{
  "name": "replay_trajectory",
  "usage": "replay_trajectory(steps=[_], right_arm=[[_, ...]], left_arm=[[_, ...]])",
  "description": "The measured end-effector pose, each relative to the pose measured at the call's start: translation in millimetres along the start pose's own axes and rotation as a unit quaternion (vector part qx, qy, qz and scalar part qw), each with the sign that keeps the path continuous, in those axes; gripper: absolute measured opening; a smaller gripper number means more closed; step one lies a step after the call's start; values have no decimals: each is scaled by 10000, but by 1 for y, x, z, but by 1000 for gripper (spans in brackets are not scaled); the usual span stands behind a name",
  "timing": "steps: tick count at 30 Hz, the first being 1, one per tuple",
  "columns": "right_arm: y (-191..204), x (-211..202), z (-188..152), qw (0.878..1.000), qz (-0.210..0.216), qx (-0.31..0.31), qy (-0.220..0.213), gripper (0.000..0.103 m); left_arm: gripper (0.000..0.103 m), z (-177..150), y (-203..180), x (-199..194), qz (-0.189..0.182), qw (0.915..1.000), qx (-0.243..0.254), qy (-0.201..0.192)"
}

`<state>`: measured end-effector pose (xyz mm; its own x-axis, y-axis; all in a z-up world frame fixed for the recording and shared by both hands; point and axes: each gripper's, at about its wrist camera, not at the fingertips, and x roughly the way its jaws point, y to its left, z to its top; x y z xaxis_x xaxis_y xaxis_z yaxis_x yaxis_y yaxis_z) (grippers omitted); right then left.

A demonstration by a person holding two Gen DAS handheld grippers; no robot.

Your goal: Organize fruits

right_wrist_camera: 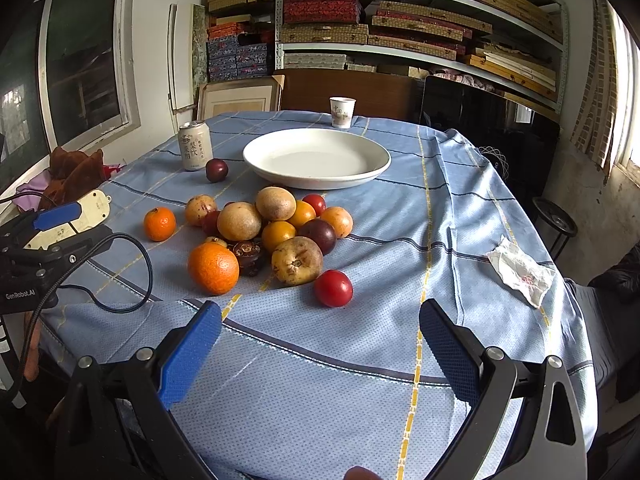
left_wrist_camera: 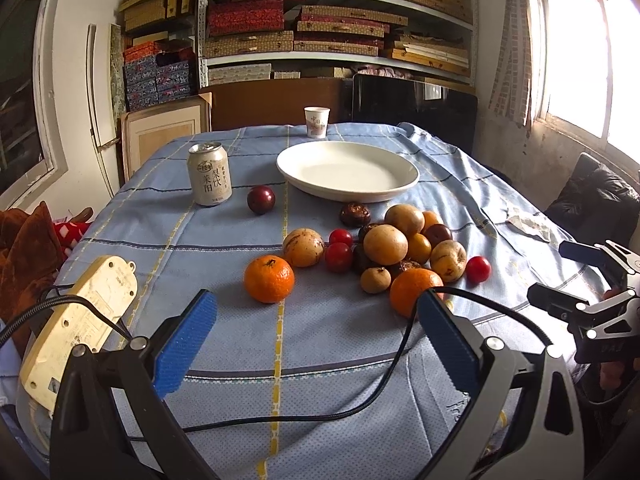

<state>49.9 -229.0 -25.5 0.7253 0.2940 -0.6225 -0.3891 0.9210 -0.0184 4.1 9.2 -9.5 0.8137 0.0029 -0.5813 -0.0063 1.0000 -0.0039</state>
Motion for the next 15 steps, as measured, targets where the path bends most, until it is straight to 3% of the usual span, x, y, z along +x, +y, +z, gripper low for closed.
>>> replay_trajectory(steps=[11,15], right_arm=[[4,0,1,10000,-8,-59,-16,100],[8,1,1,9999,16,-116,16,100]], left_arm=[[99,-1,-4,14,-50,9987,162,490],[99,-2,-4,15,-65,9988,127,466]])
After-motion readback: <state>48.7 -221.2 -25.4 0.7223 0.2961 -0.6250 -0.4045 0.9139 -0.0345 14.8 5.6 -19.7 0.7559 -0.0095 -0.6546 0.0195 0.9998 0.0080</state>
